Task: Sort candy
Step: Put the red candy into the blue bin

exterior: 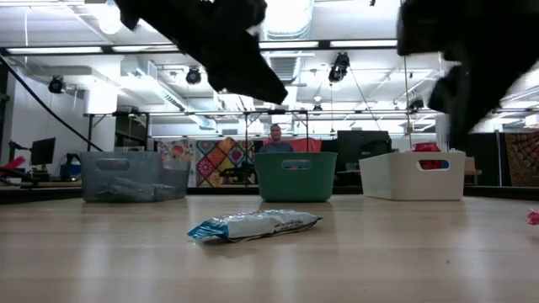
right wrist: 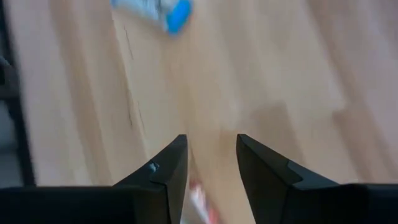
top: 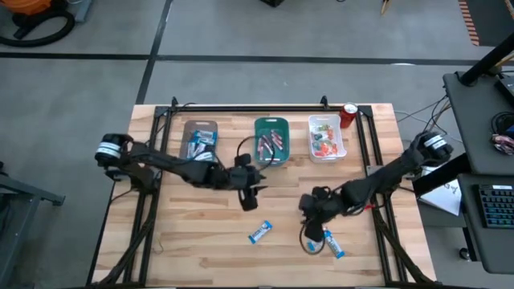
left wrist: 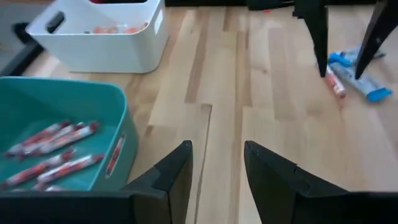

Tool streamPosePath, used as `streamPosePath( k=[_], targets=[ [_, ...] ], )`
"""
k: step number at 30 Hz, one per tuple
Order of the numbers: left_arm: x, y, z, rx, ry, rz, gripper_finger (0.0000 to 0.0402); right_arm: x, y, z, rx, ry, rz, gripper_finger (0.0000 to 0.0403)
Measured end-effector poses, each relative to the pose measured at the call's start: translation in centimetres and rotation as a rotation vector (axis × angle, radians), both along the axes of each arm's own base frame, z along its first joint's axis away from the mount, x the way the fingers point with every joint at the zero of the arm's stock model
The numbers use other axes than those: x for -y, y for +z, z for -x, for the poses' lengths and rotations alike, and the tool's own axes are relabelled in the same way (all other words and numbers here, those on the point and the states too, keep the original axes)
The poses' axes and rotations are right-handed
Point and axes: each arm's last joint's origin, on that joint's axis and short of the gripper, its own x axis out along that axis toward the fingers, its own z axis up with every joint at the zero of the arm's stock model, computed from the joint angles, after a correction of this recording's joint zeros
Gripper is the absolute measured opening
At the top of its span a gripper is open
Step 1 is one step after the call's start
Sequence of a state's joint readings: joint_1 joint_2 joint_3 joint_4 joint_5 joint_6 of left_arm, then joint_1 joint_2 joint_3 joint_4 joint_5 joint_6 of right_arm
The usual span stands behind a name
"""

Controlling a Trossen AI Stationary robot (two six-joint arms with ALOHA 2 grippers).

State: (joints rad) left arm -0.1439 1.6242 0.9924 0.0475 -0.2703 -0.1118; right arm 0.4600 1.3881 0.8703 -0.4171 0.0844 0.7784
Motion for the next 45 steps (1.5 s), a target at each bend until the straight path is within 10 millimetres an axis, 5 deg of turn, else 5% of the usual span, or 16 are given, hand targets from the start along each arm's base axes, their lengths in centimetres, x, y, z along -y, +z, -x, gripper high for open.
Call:
streamPosePath(
  k=[9,16,35,45],
  targets=[
    [3.5,1.6,2.3,-0.021,-0.01,-0.079,0.0127,-3.8,-2.0,-0.4,-0.437,0.107,0.181,0.0127],
    [4.6,3.2,3.7,0.0,-0.051,-0.074,0.0127,-6.1,-2.7,-1.0,-0.486,0.242,0.216,0.0127],
    [6.0,3.1,6.7,0.029,-0.105,-0.034,0.0127,-5.4,-5.5,0.1,-0.484,0.25,0.217,0.0116],
    [6.0,3.2,6.8,0.047,-0.093,-0.01,0.0127,-5.0,-5.9,0.0,-0.472,0.251,0.204,0.0047]
  ],
)
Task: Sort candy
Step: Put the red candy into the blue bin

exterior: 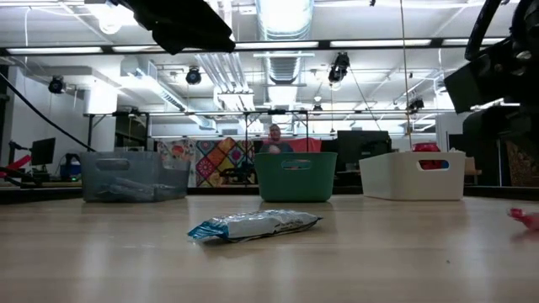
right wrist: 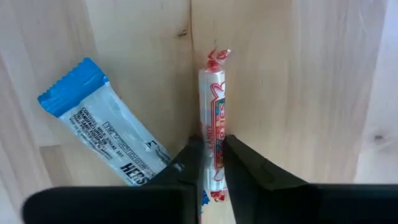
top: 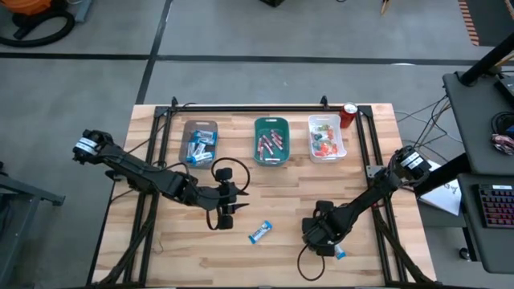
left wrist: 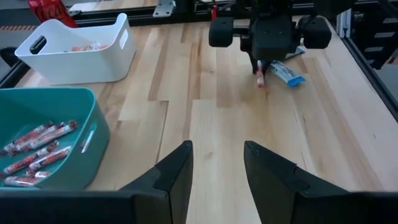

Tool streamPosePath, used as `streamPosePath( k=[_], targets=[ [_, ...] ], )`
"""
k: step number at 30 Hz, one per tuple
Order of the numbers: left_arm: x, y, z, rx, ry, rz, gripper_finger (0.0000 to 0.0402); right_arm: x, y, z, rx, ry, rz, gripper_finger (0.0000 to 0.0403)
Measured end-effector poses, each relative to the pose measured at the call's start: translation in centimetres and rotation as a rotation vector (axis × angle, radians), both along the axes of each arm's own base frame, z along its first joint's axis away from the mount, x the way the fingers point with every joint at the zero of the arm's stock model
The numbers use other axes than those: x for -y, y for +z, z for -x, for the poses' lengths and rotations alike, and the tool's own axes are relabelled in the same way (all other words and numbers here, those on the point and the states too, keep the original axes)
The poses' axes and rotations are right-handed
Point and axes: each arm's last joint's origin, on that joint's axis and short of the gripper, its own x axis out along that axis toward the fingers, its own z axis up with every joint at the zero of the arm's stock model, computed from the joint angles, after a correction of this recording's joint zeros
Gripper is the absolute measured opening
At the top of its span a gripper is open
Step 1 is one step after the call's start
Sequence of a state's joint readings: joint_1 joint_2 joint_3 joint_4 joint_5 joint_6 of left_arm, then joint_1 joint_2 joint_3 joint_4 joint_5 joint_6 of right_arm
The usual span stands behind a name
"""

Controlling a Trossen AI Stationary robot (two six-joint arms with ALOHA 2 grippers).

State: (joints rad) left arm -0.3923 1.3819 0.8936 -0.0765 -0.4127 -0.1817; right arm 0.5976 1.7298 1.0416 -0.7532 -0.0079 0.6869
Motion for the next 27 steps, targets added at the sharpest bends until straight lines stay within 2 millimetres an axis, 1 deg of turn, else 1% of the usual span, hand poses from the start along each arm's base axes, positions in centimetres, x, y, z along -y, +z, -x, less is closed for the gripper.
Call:
streamPosePath(
  k=[4,6,9,12,18,25,27],
  targets=[
    [0.0,0.1,-0.1,0.011,0.0,0.005,0.0127,0.0,0.0,-0.3,0.04,0.005,0.019,0.0018],
    [0.0,0.0,-0.1,0.009,0.0,0.004,0.0127,0.1,0.1,-0.4,0.049,0.005,0.023,0.0012],
    [0.1,0.0,-0.1,0.008,0.001,0.006,0.0127,0.2,0.3,-0.5,0.071,0.009,0.028,0.001],
    [0.1,0.0,-0.1,0.01,0.003,0.013,0.0127,0.4,0.7,-0.5,0.125,0.003,0.071,0.001],
    [0.4,-0.9,0.2,0.034,-0.008,0.028,0.0127,1.1,2.5,-0.6,0.232,-0.01,0.119,0.0008],
    [0.9,-1.6,0.7,0.038,-0.007,0.074,0.0127,2.4,3.4,-2.0,0.442,0.031,0.086,0.0008],
    [1.2,-1.7,0.8,0.038,-0.013,0.083,0.0127,3.0,3.3,-2.4,0.491,0.051,0.084,0.0008]
  ],
)
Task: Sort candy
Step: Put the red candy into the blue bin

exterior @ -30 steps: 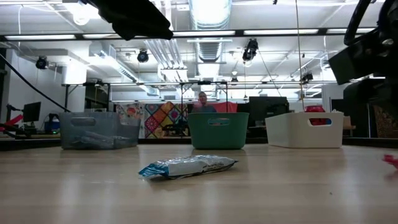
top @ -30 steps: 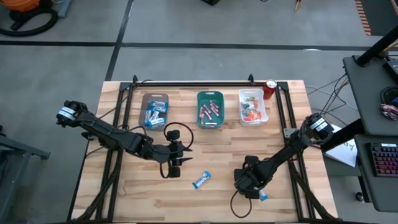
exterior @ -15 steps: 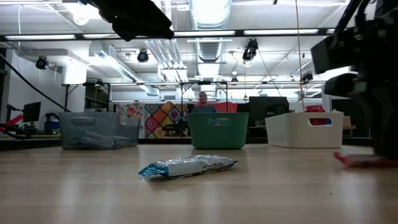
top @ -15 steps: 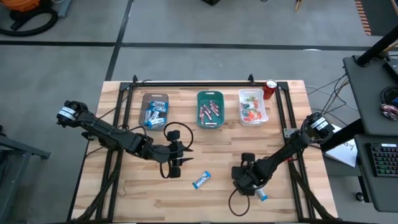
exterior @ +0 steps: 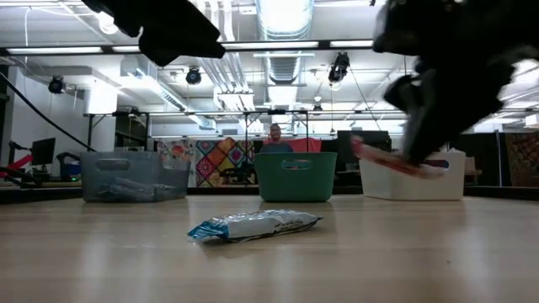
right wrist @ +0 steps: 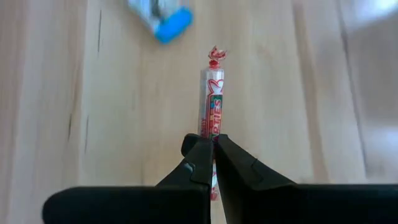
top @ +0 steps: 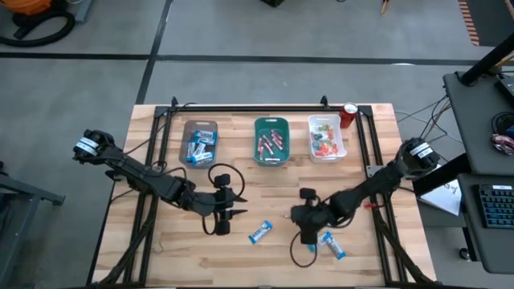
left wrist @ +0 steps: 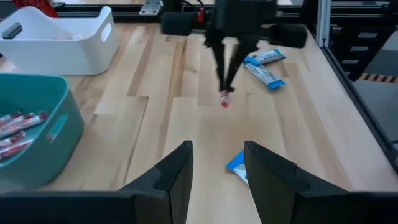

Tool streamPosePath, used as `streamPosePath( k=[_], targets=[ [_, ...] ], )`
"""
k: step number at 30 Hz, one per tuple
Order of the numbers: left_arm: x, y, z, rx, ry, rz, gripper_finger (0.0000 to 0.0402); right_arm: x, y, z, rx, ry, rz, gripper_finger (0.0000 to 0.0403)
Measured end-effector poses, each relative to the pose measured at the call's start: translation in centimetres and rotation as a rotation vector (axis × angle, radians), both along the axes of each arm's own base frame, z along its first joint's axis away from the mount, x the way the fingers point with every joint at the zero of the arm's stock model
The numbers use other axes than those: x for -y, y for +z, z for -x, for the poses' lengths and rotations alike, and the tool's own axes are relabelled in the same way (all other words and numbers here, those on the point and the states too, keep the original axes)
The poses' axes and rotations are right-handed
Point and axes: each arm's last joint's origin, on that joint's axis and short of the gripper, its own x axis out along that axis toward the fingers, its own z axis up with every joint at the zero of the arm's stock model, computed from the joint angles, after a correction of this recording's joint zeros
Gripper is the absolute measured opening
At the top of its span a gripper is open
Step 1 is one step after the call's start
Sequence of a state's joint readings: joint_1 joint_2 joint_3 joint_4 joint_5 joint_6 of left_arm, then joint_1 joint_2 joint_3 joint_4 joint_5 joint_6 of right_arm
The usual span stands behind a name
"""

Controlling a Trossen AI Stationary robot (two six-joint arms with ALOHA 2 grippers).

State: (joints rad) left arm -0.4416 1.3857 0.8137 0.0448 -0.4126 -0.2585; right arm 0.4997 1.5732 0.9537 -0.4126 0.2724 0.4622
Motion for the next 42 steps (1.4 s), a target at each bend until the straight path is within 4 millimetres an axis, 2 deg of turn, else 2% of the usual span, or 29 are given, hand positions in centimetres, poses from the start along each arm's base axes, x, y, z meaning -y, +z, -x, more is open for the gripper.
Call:
streamPosePath(
  k=[8,17,22,28,30,32,36,42],
  targets=[
    [0.6,-0.6,0.6,-0.012,0.008,0.03,0.0127,3.1,0.2,-2.8,0.264,0.085,0.043,0.0009],
    [1.6,-1.3,1.5,-0.07,0.023,0.104,0.0127,7.5,2.7,-6.0,0.613,0.197,0.071,0.0009],
    [2.4,-1.5,2.1,-0.084,0.019,0.131,0.0127,12.0,3.5,-6.8,0.688,0.027,0.151,0.0009],
    [2.6,-1.5,2.2,-0.083,0.02,0.141,0.0127,19.5,3.0,-6.2,0.627,-0.458,0.336,0.0009],
    [2.6,-1.5,2.2,-0.082,0.022,0.14,0.0127,21.8,2.6,-5.7,0.616,-0.594,0.33,0.0009],
    [2.5,-1.5,2.2,-0.074,0.039,0.131,0.0127,23.5,2.3,-5.4,0.622,-0.65,0.273,0.0009],
    [2.5,-1.5,2.2,-0.068,0.052,0.133,0.0127,25.2,2.0,-5.0,0.626,-0.634,0.141,0.0013],
    [2.5,-1.5,2.2,-0.064,0.061,0.133,0.0127,25.4,1.9,-4.9,0.616,-0.644,0.144,0.0055]
  ],
)
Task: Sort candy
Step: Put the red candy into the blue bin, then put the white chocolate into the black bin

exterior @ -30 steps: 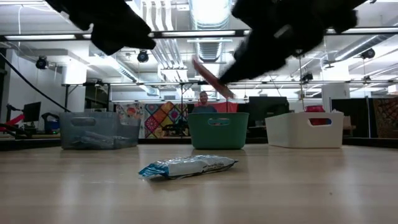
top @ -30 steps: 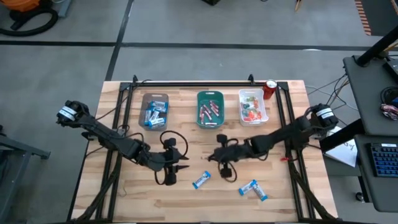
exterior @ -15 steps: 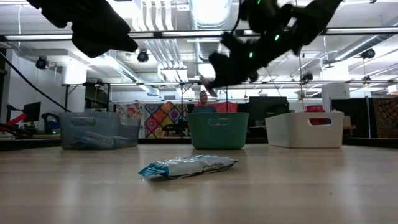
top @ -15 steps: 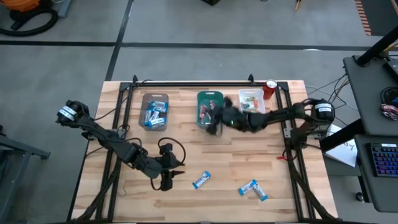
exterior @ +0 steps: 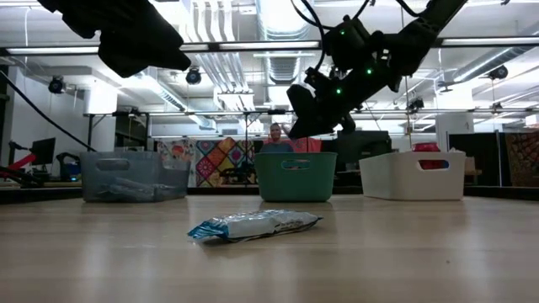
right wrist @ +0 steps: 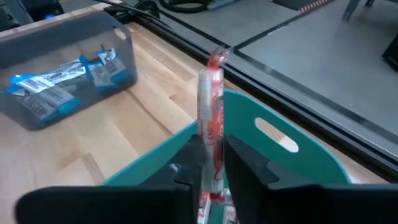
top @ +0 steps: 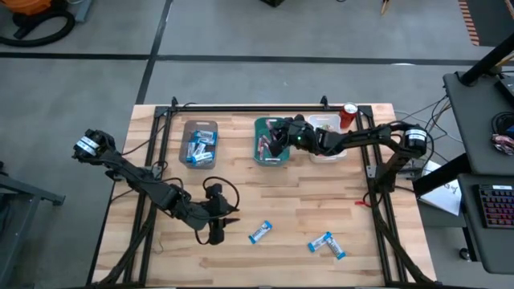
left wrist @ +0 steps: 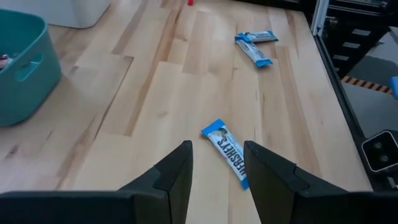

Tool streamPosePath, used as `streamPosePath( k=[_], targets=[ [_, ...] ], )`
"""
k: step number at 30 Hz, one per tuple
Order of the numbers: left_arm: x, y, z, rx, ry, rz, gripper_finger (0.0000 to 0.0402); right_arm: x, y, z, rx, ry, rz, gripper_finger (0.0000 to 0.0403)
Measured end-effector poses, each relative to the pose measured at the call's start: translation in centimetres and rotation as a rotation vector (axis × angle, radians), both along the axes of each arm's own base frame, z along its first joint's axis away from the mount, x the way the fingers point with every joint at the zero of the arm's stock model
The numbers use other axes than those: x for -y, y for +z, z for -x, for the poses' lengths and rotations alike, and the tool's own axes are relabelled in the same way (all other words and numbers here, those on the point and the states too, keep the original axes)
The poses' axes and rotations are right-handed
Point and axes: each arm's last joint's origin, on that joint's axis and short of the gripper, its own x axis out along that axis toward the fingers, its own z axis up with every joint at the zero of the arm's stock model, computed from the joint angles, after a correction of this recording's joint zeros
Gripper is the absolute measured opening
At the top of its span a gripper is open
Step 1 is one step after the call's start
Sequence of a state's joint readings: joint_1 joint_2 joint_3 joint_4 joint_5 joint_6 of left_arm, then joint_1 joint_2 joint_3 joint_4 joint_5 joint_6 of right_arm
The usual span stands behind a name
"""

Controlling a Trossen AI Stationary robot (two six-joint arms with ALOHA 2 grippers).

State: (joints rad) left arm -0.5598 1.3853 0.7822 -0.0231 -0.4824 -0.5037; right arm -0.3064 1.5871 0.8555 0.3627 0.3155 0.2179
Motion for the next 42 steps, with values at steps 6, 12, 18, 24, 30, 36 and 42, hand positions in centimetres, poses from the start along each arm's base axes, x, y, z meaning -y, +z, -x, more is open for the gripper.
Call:
streamPosePath(
  k=[6,12,18,24,30,36,42],
  targets=[
    [0.0,0.0,0.0,0.003,0.018,0.017,0.0127,0.0,0.1,0.0,0.003,-0.004,-0.01,0.0116],
    [0.1,-0.3,-0.2,0.027,0.049,0.085,0.0127,-0.7,2.5,-0.2,0.105,0.08,-0.057,0.0153],
    [0.9,-1.3,-1.3,0.071,0.046,0.114,0.0127,-3.9,8.0,0.6,0.24,0.237,0.04,0.0157],
    [1.8,-2.9,-2.4,0.089,0.039,0.132,0.0127,-9.6,10.8,2.8,0.243,0.397,-0.012,0.0145],
    [3.7,-4.0,-3.1,0.031,-0.04,0.172,0.0128,-15.6,8.9,5.0,0.011,0.509,-0.252,0.0145],
    [6.3,-5.9,-4.9,-0.027,-0.097,0.158,0.0157,-20.5,6.8,6.6,-0.173,0.588,-0.347,0.0145],
    [7.5,-7.5,-6.8,-0.059,-0.024,0.07,0.0219,-23.1,6.5,7.6,-0.189,0.634,-0.327,0.0145]
  ],
)
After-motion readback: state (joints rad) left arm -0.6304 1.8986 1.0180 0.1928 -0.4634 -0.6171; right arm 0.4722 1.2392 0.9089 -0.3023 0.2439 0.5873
